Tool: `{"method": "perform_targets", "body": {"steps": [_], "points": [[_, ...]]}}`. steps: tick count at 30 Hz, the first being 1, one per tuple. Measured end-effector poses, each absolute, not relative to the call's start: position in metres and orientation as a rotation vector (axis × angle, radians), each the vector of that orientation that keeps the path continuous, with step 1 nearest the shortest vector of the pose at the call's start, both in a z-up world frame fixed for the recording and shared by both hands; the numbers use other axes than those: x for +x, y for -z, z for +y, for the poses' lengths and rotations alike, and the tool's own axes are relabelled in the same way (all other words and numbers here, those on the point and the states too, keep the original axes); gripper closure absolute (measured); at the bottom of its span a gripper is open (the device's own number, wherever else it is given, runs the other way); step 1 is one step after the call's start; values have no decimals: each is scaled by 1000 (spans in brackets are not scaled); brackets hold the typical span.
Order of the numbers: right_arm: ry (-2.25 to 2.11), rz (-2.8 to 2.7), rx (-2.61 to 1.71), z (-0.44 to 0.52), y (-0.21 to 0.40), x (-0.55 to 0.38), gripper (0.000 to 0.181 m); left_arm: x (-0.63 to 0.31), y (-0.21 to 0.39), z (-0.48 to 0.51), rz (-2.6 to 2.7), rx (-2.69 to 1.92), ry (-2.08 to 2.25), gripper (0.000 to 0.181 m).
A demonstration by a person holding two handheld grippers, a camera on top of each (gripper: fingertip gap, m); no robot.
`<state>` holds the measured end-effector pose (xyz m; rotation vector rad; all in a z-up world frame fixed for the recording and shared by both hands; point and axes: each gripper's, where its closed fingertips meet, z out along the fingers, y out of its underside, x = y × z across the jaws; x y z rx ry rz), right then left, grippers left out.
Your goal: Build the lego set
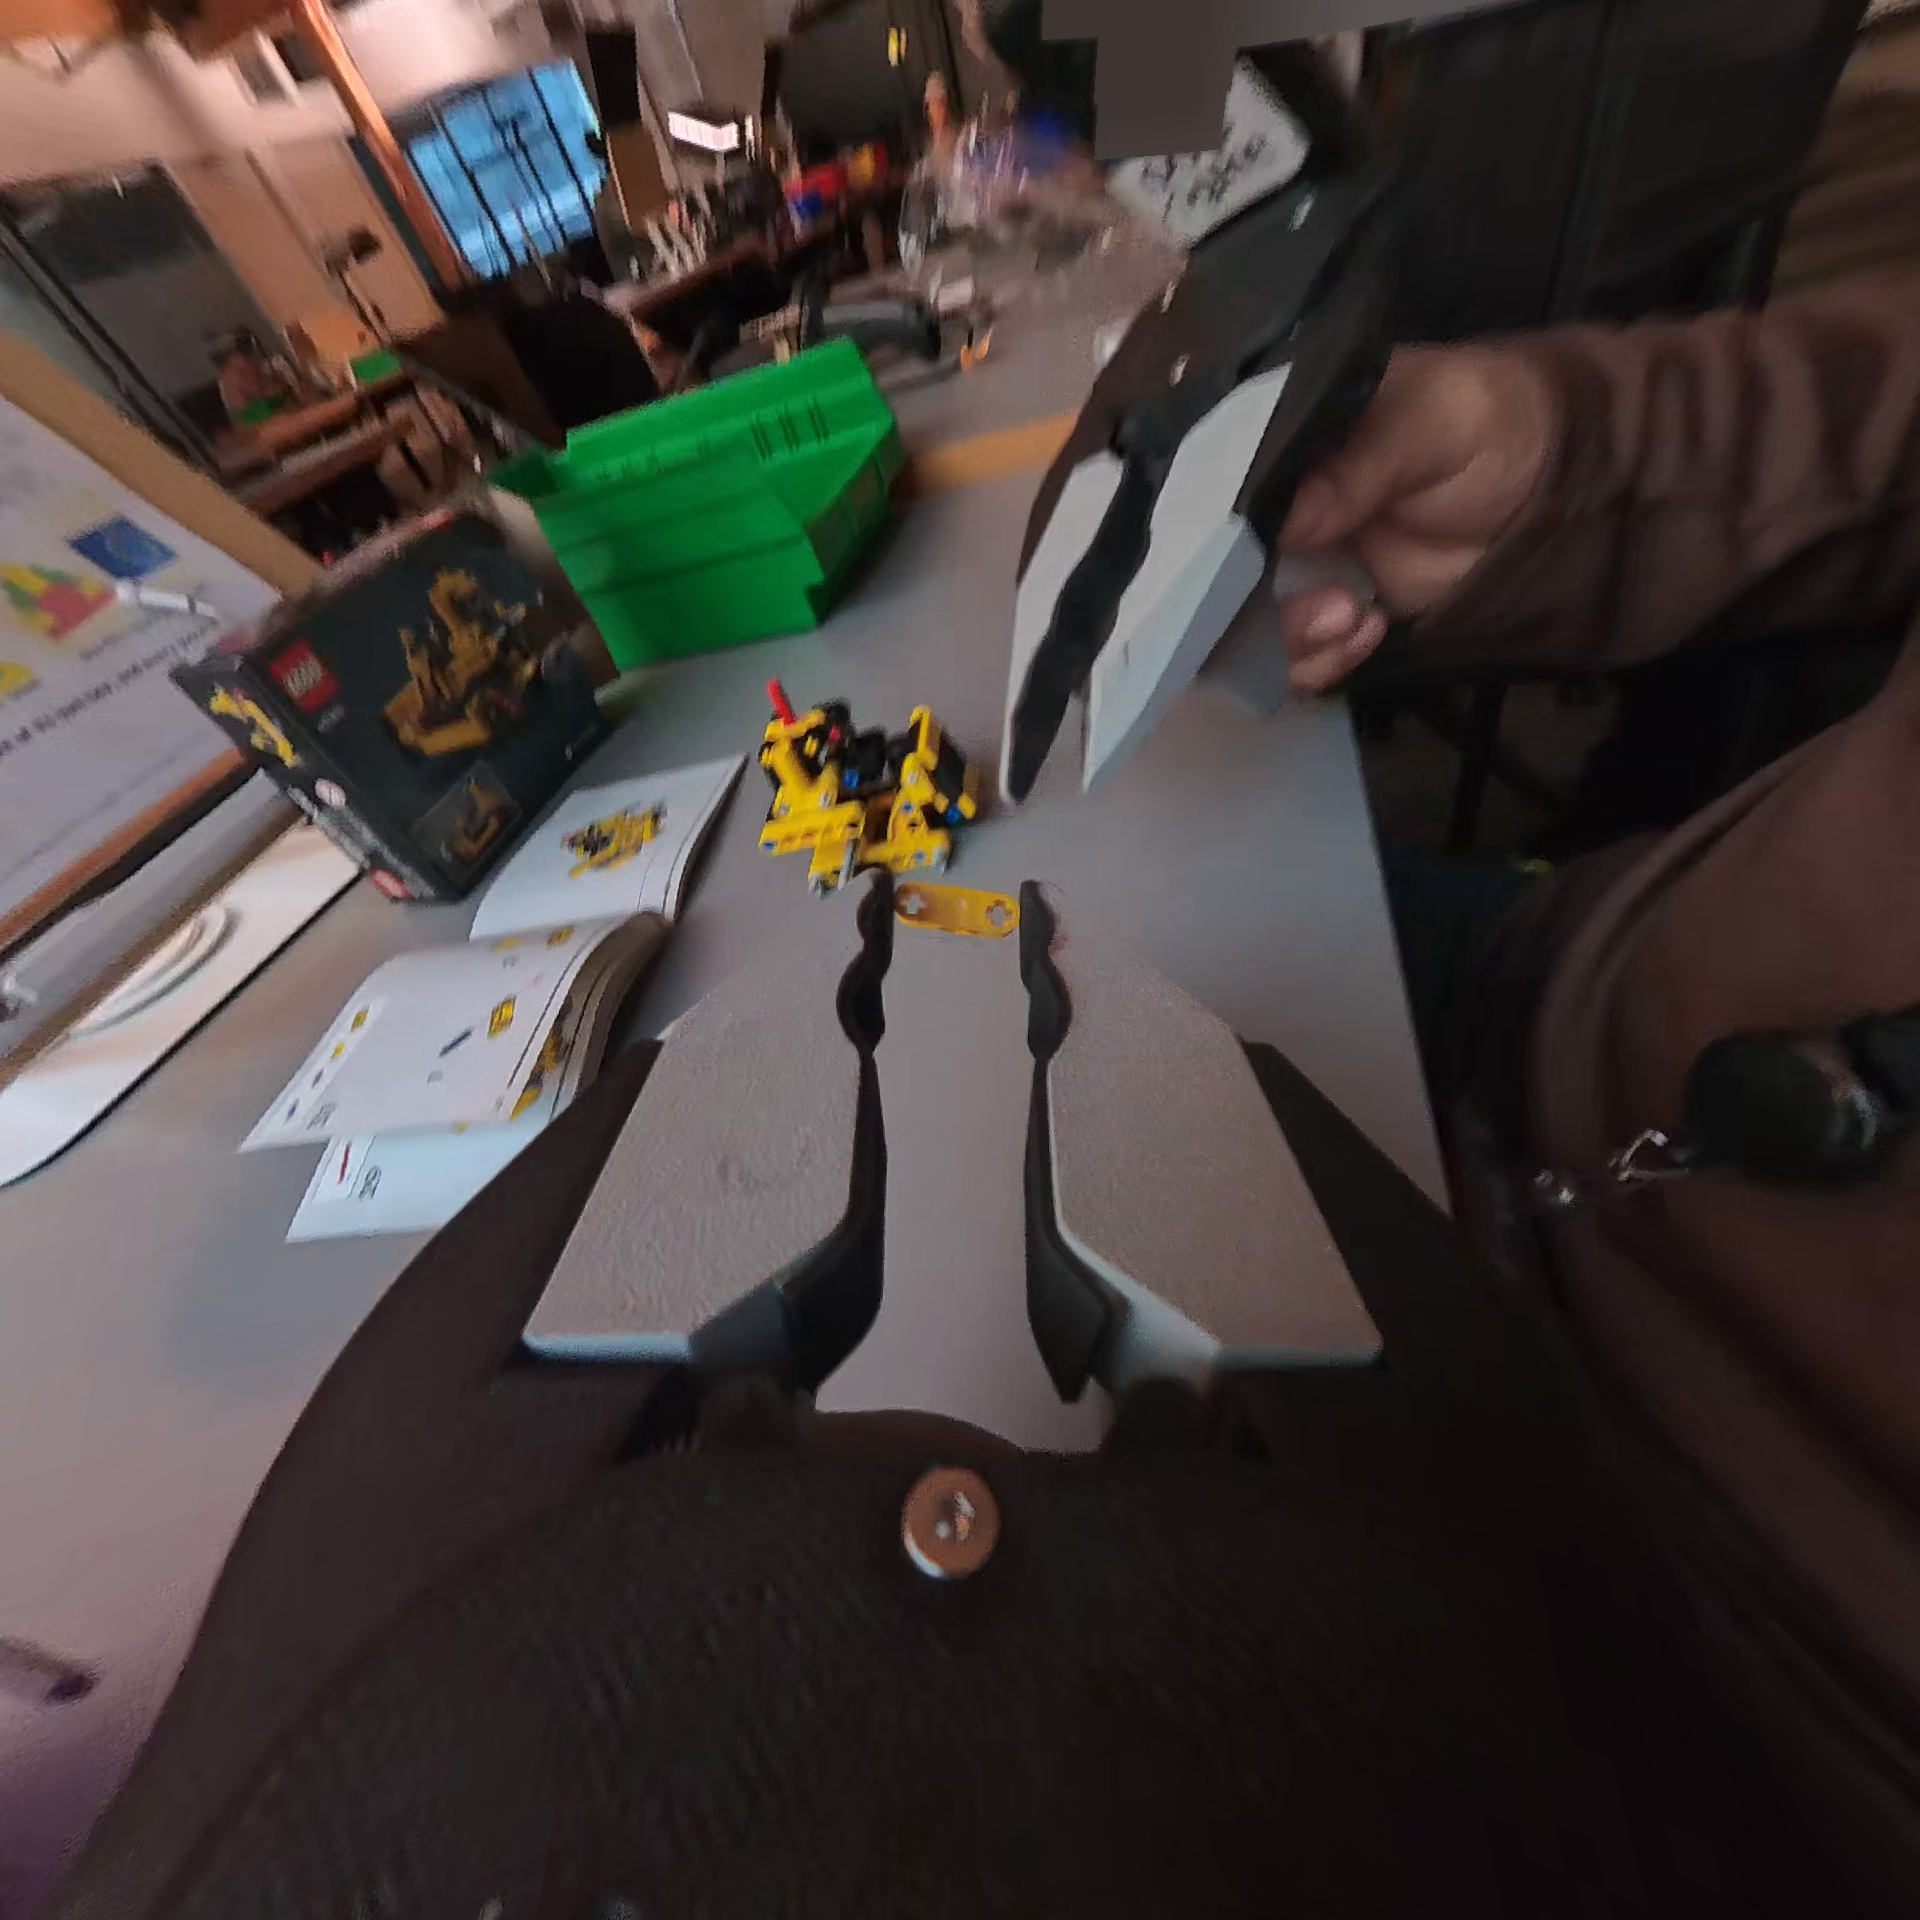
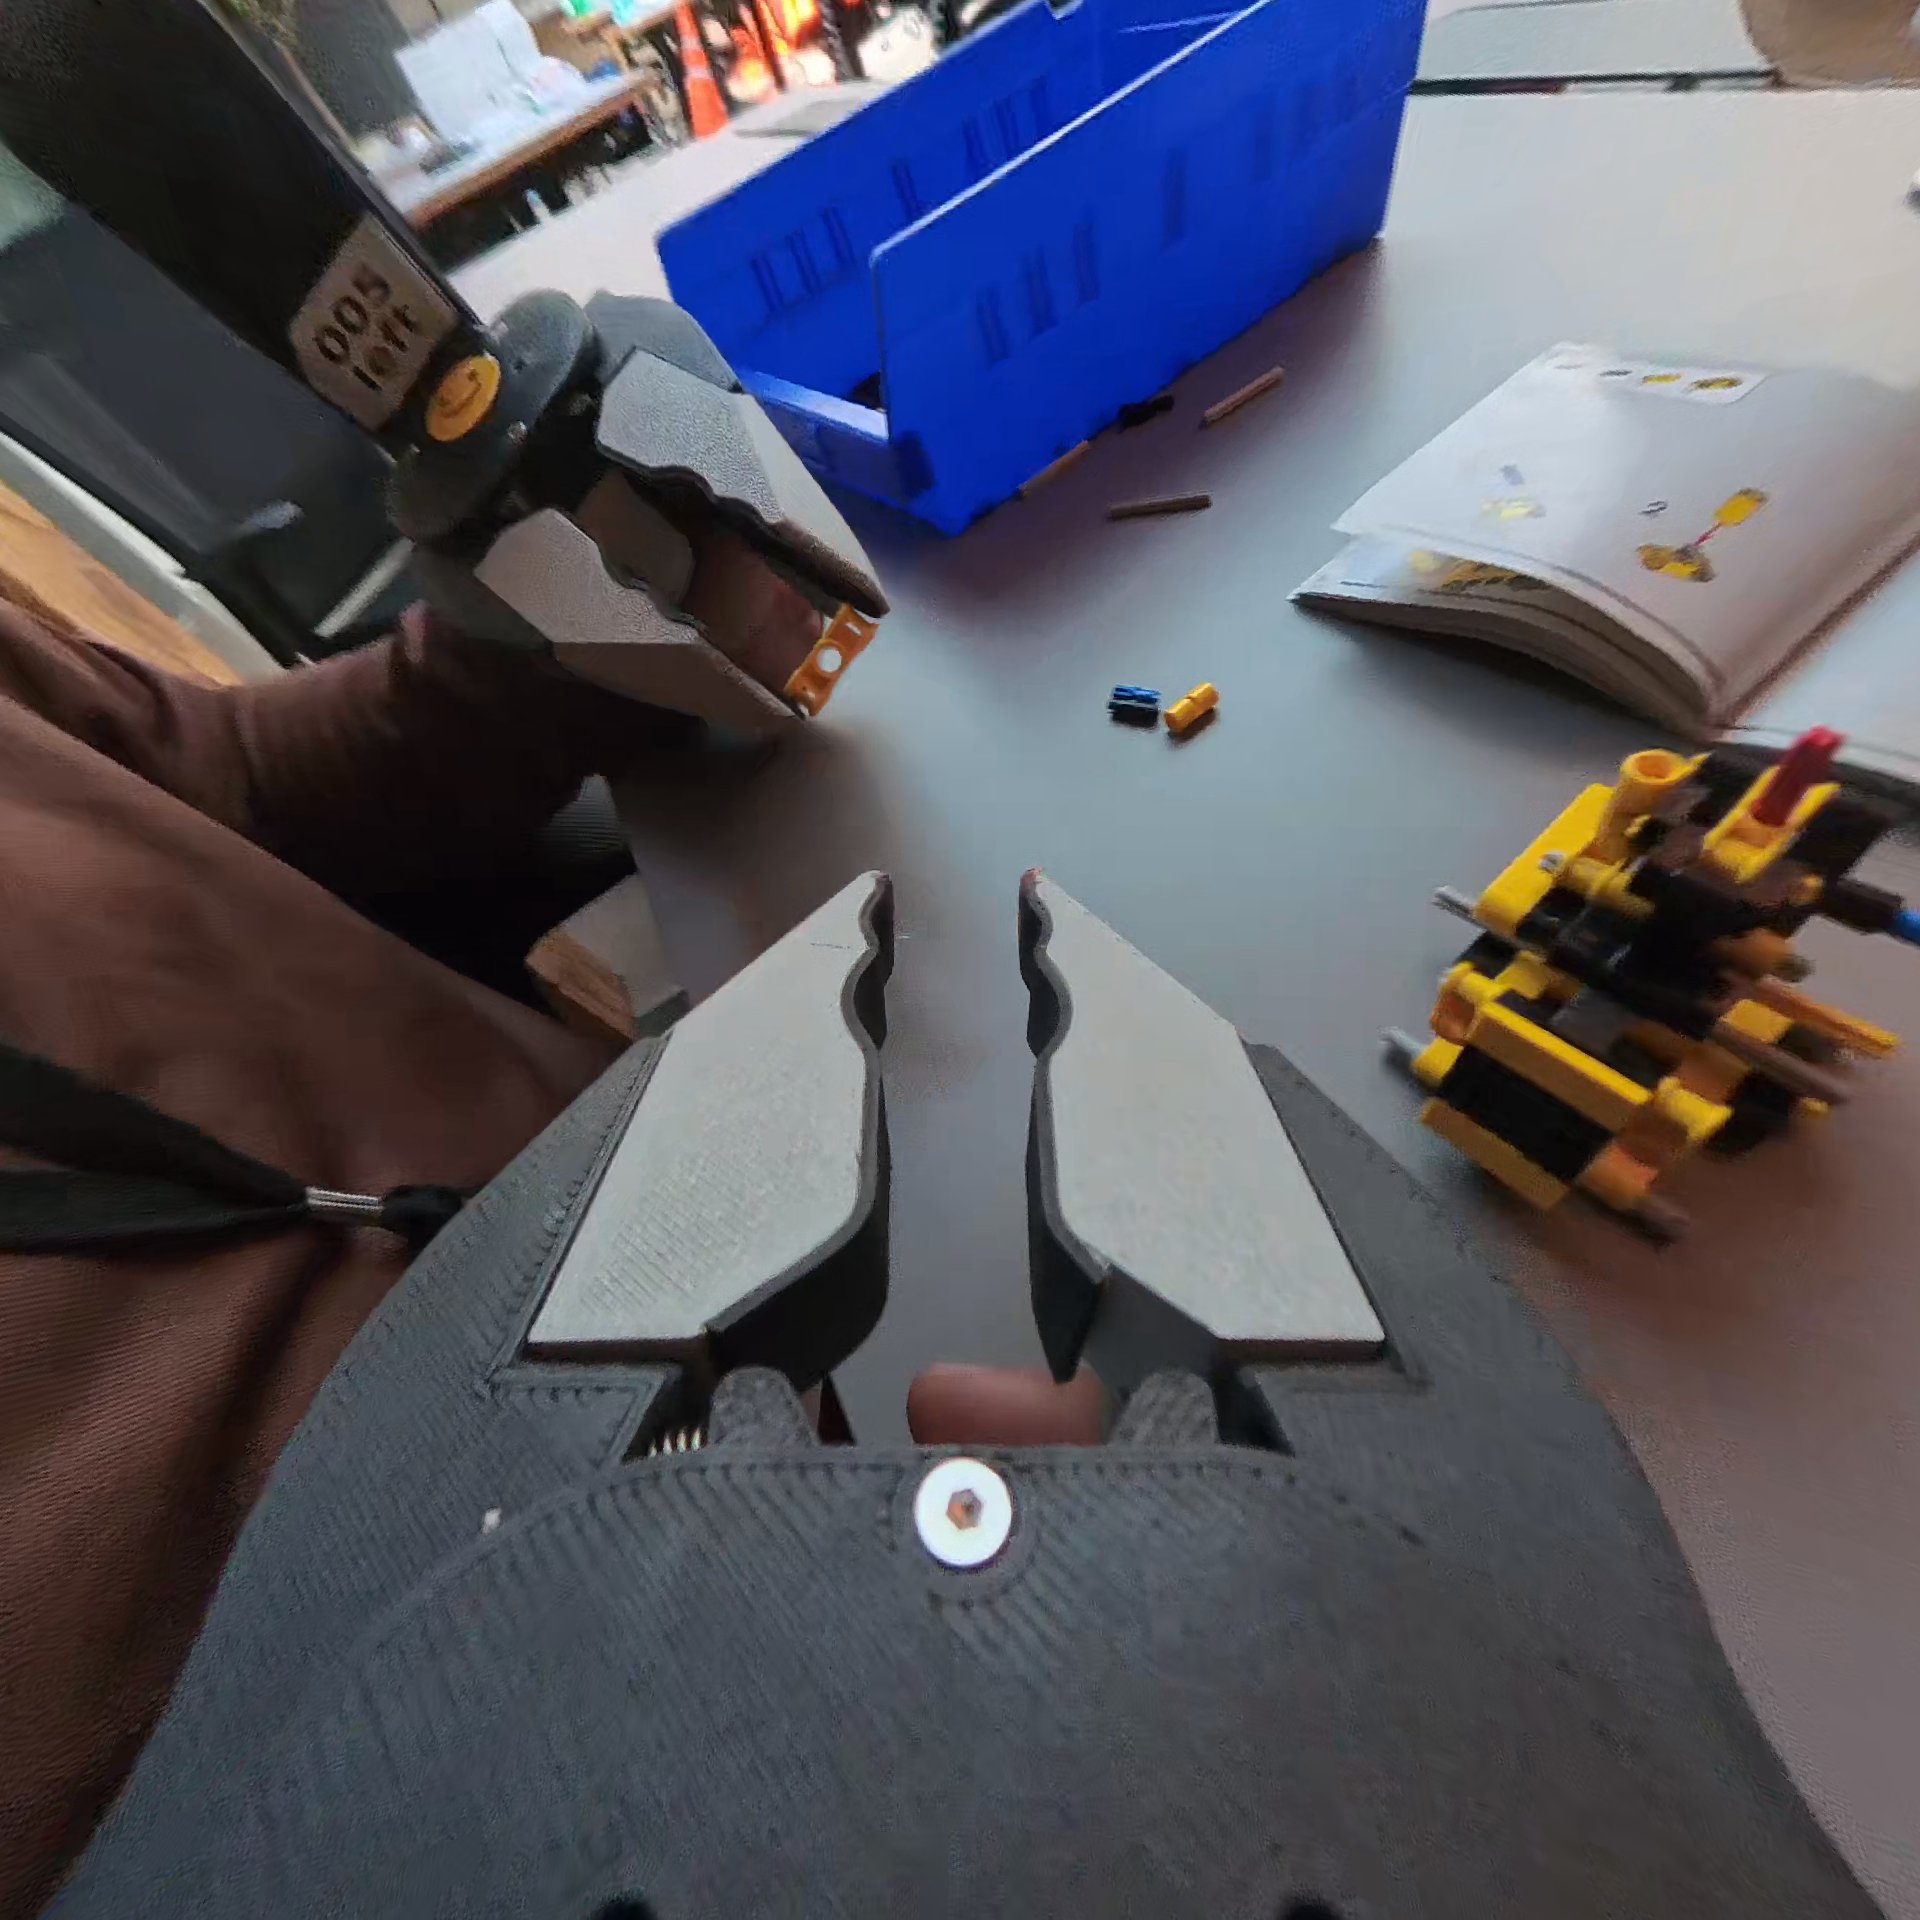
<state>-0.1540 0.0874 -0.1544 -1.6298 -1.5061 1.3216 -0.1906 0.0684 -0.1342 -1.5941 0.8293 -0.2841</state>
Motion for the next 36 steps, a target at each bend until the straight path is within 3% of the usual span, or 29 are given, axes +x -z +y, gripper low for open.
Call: {"method": "perform_targets", "body": {"steps": [1, 10, 14, 21, 25, 36], "points": [[-1410, -1491, -1633, 81, 153, -153, 161, -181, 125, 65, 822, -1532, 324, 159], [-2183, -1322, -1511, 38, 107, -137, 167, -128, 86, 44, 770, -1182, 458, 159], [-2188, -1332, -1546, 37, 112, -138, 163, -121, 80, 45, 756, -1129, 438, 159], [-2243, -1342, -1536, 34, 109, -137, 170, -119, 84, 51, 768, -1131, 406, 160], [-2285, -1326, -1515, 37, 107, -138, 159, -124, 81, 49, 750, -1124, 420, 160], [-2375, -1336, -1474, 37, 105, -144, 161, -132, 81, 48, 746, -1132, 420, 159]]}}
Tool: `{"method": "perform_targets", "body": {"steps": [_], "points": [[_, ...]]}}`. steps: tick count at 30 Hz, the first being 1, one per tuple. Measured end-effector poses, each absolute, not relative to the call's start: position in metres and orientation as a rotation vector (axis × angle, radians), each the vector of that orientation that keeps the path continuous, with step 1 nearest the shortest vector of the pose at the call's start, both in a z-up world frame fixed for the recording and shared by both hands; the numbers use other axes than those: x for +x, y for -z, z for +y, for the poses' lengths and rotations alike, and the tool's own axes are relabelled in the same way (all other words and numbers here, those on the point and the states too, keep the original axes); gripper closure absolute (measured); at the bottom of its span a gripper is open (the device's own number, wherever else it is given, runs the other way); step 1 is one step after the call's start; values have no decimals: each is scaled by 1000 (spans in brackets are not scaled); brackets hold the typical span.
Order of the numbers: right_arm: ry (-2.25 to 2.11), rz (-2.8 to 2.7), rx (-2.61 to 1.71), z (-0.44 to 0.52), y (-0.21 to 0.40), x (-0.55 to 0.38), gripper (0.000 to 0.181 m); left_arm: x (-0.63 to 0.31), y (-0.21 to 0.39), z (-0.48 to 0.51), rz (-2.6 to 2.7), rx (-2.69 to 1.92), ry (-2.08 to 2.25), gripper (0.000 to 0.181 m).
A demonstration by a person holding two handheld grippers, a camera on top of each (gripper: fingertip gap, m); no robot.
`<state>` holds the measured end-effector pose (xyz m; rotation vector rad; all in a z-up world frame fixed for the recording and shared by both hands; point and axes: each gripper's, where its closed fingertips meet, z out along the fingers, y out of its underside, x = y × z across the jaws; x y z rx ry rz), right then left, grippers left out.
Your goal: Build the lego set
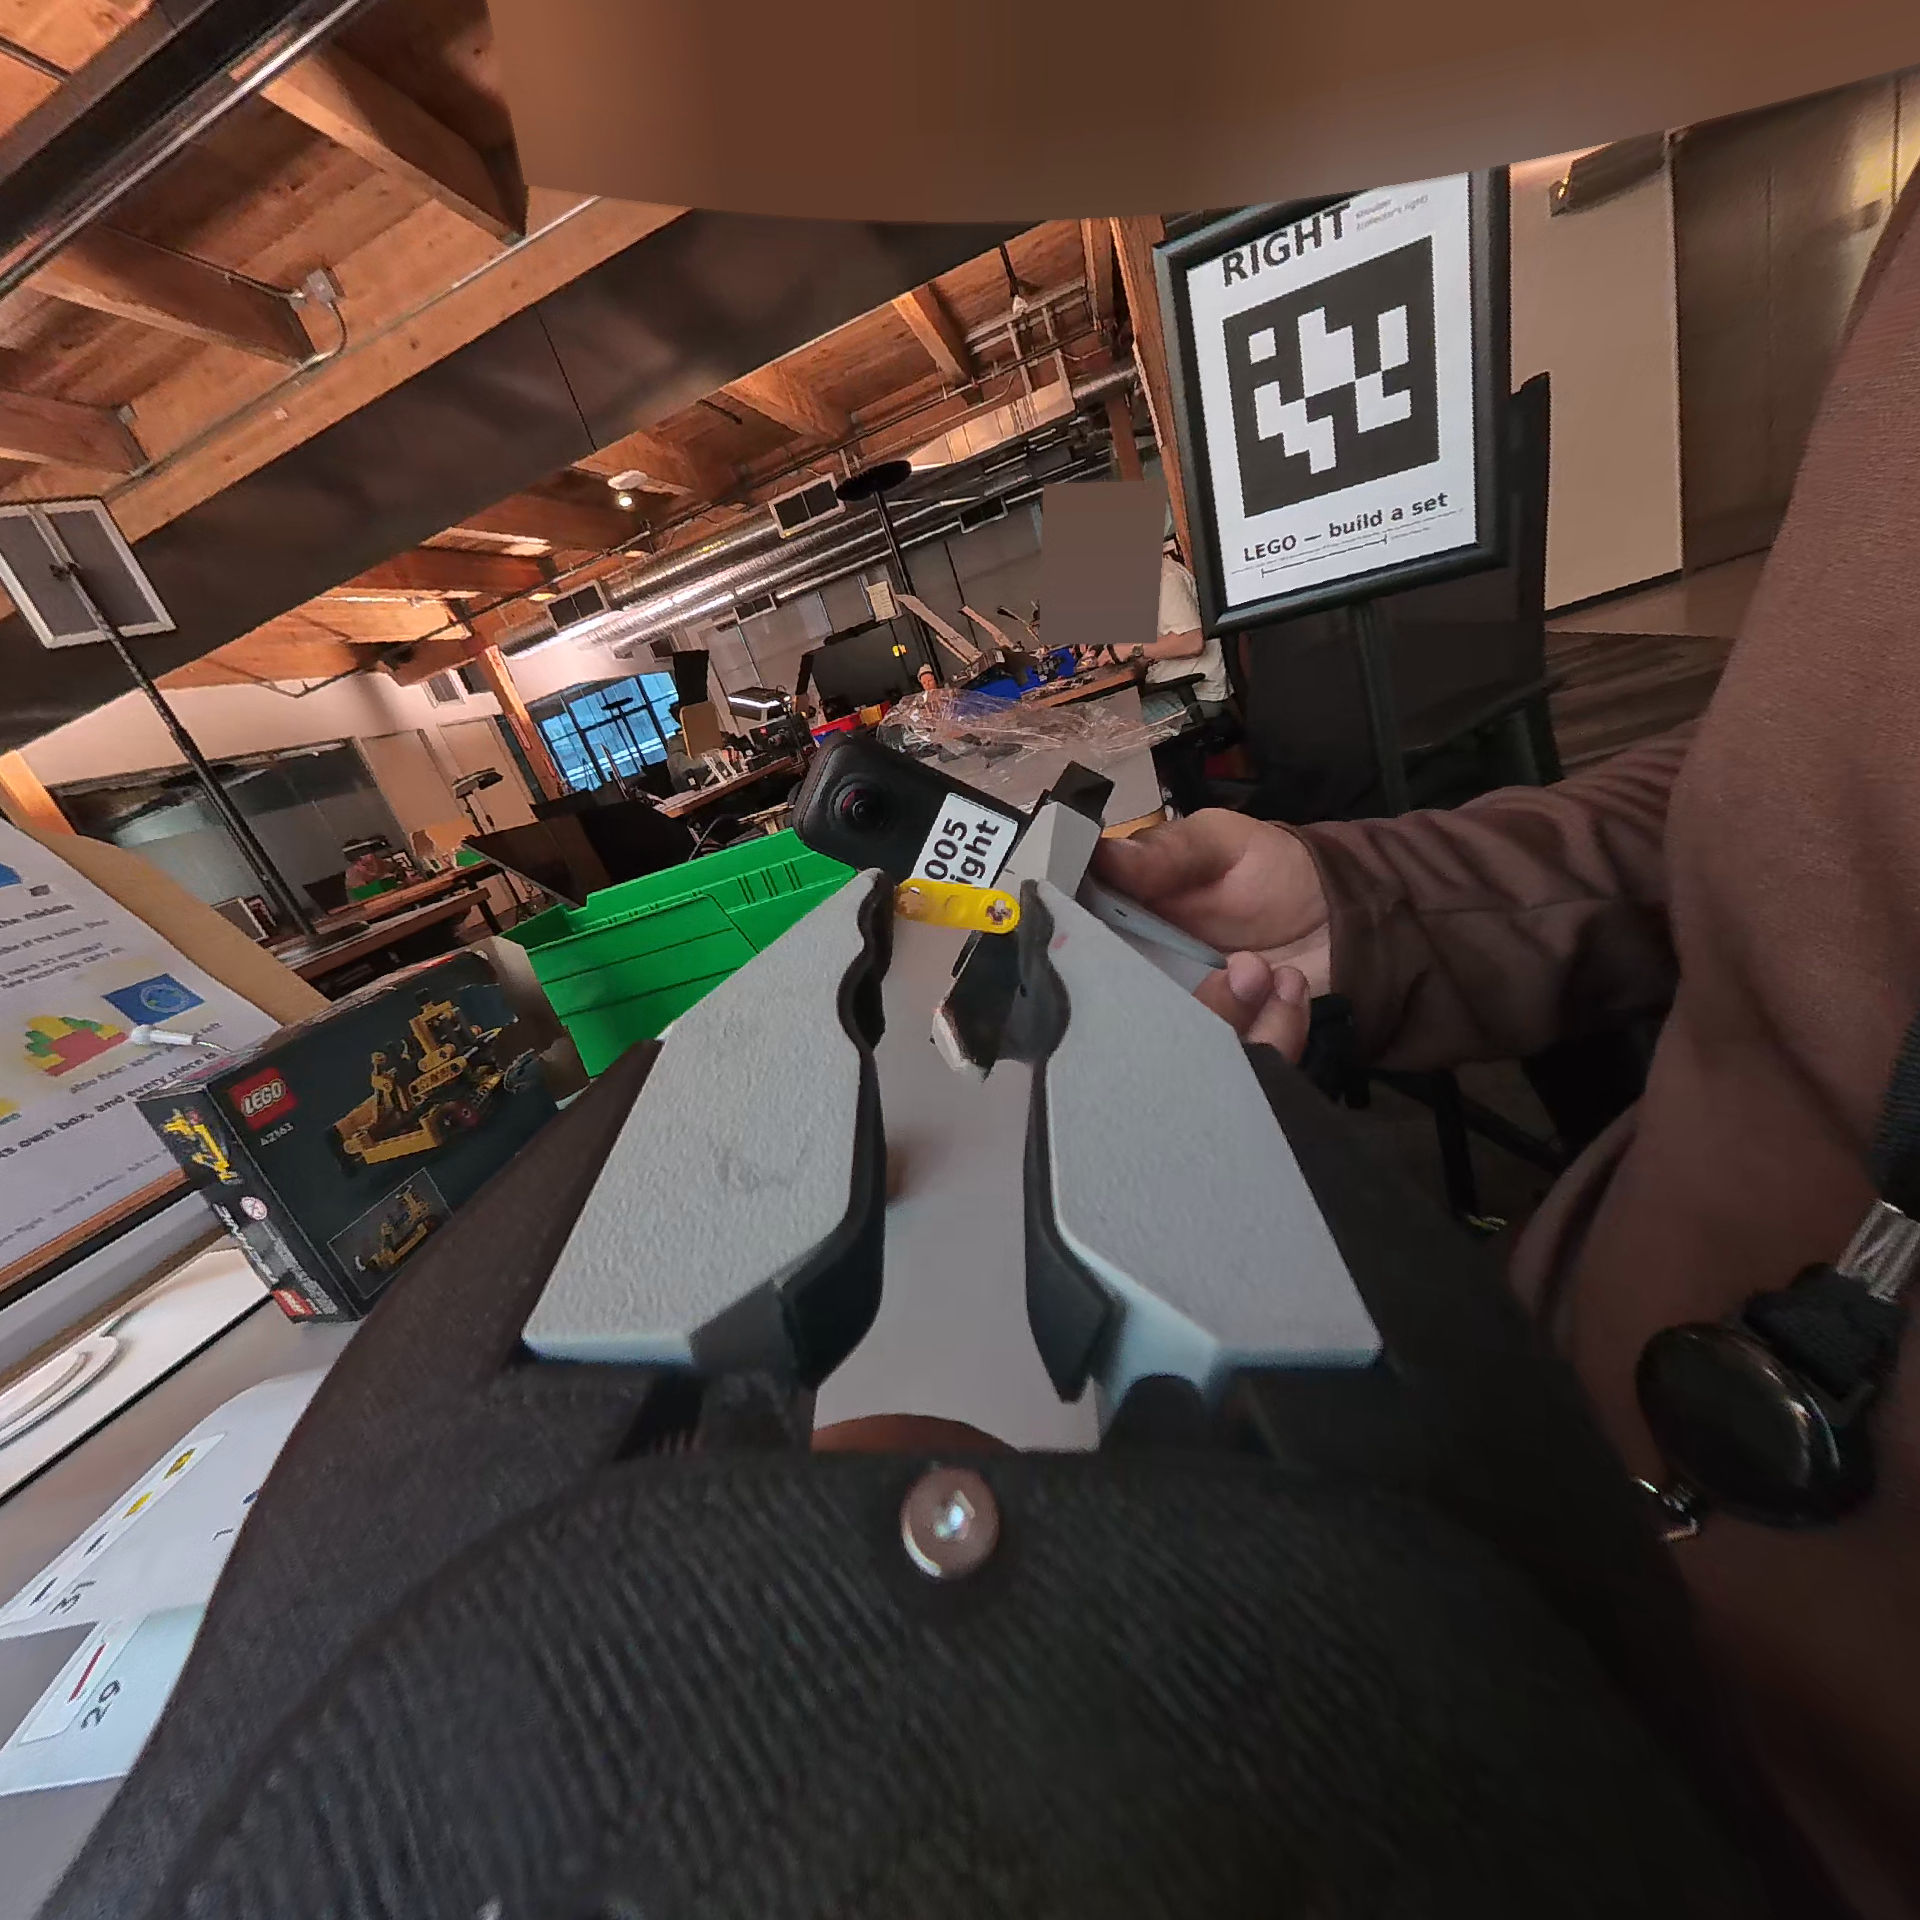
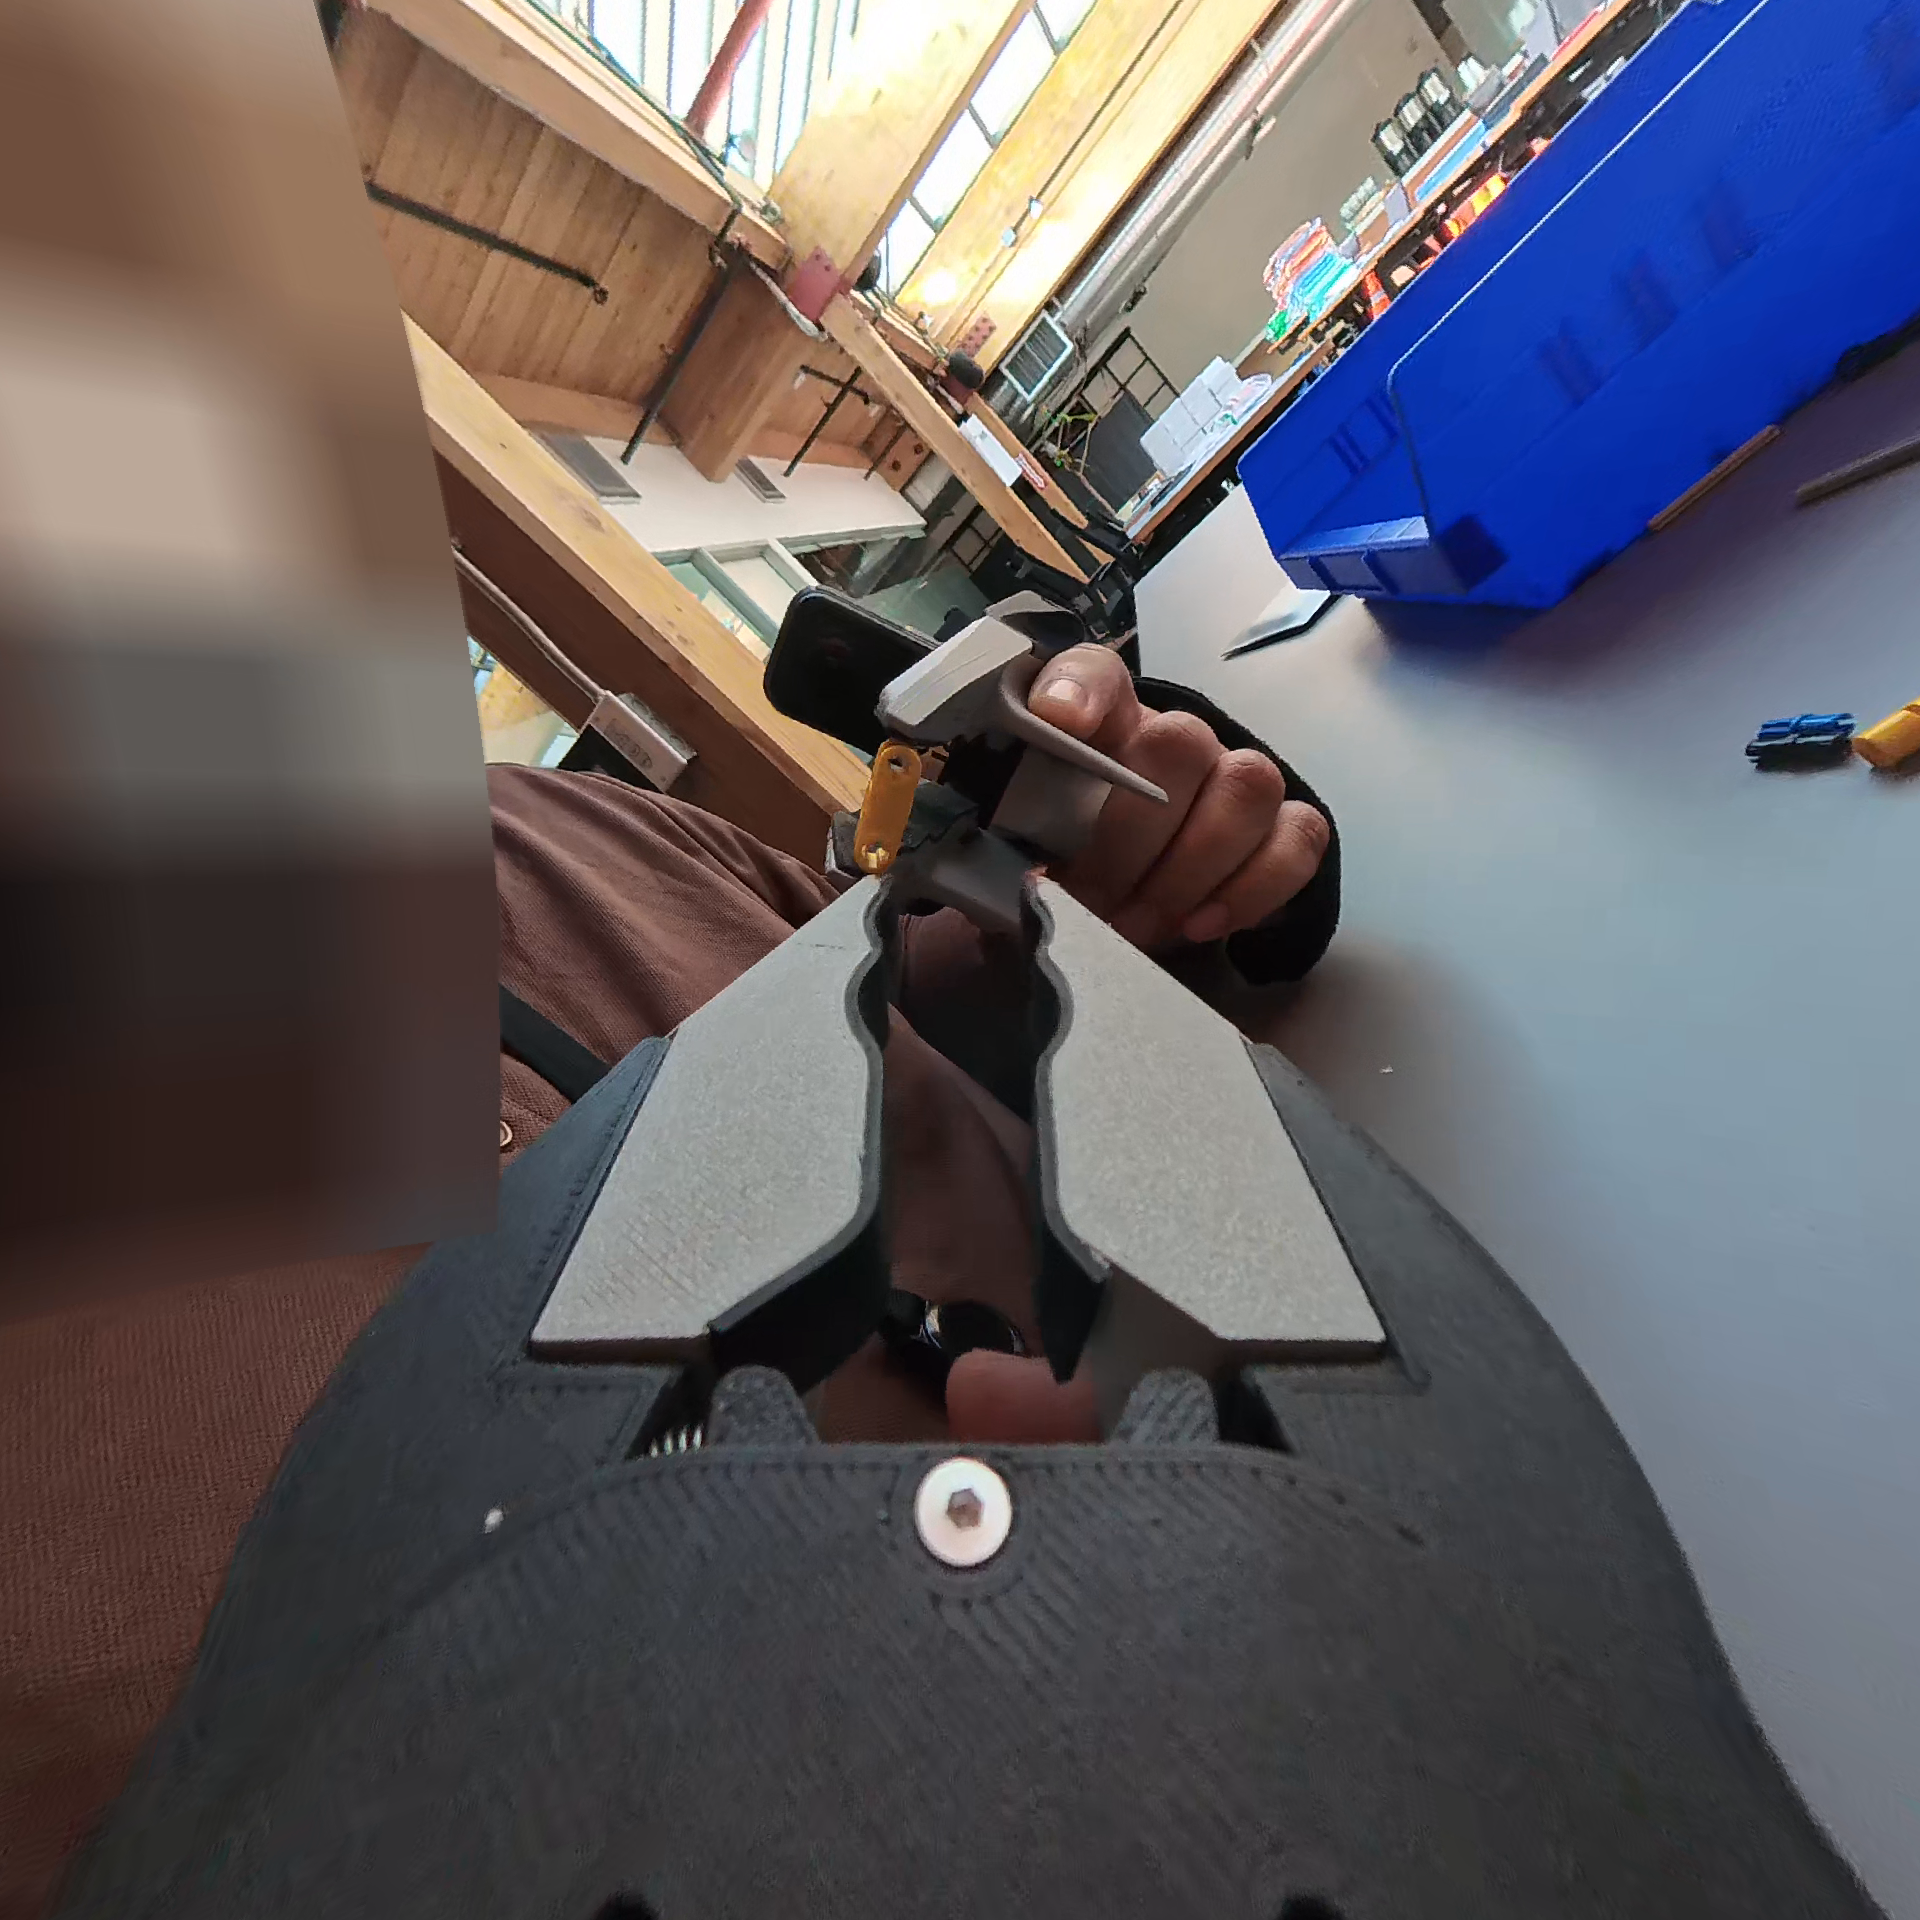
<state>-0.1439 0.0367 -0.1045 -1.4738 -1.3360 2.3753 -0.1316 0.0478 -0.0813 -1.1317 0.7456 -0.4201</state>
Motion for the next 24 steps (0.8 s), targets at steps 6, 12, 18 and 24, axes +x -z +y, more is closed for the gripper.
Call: {"method": "perform_targets", "body": {"steps": [6, 12, 18, 24], "points": [[-2391, -1337, -1441, 40, 101, -139, 157, -131, 87, 43, 796, -1138, 397, 159], [-2388, -1395, -1433, 32, 100, -144, 176, -130, 93, 41, 835, -1147, 352, 159], [-2335, -1383, -1471, 34, 102, -152, 176, -139, 97, 43, 837, -1166, 273, 160], [-2251, -1357, -1605, 37, 109, -163, 177, -150, 105, 46, 856, -1231, 203, 158]]}}
